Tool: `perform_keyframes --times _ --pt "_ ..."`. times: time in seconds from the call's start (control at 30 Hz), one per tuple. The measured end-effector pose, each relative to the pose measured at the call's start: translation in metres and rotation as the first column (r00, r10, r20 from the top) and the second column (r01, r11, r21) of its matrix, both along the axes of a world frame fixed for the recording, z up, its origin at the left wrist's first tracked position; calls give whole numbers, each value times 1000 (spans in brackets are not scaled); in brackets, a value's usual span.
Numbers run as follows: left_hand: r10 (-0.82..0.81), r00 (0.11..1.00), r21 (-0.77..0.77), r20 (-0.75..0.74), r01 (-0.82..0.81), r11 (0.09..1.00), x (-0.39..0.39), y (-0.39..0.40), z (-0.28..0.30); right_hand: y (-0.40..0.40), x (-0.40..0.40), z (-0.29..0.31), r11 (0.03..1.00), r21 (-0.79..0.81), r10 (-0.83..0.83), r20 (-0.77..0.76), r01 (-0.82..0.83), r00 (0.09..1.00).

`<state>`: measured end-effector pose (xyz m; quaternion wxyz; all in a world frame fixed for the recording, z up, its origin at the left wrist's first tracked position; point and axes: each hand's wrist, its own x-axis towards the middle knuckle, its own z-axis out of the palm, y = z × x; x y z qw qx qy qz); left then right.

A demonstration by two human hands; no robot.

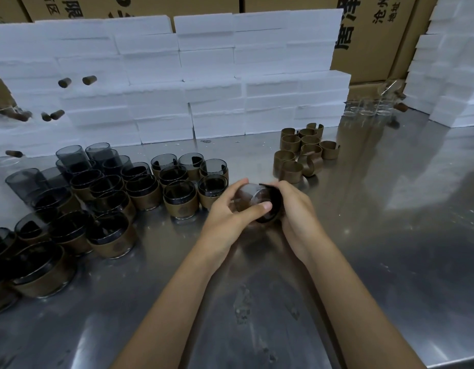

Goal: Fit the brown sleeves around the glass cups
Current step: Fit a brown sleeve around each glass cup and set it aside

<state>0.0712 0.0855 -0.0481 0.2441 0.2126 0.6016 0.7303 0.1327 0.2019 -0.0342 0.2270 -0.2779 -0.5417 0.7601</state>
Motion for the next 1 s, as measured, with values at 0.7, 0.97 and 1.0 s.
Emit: perform_keyframes --times 0.7,0.97,1.0 --pt "469 873 -13 131 -471 882 14 15 6 -28 -7 -5 989 -145 30 -56 -38 998" --pt "460 874 13 158 -468 884 14 13 7 -33 -3 -1 985 -156 66 -70 -76 995" --pt "462 873 18 155 -470 883 14 13 7 -33 -3 -1 984 -161 64 -75 -76 995"
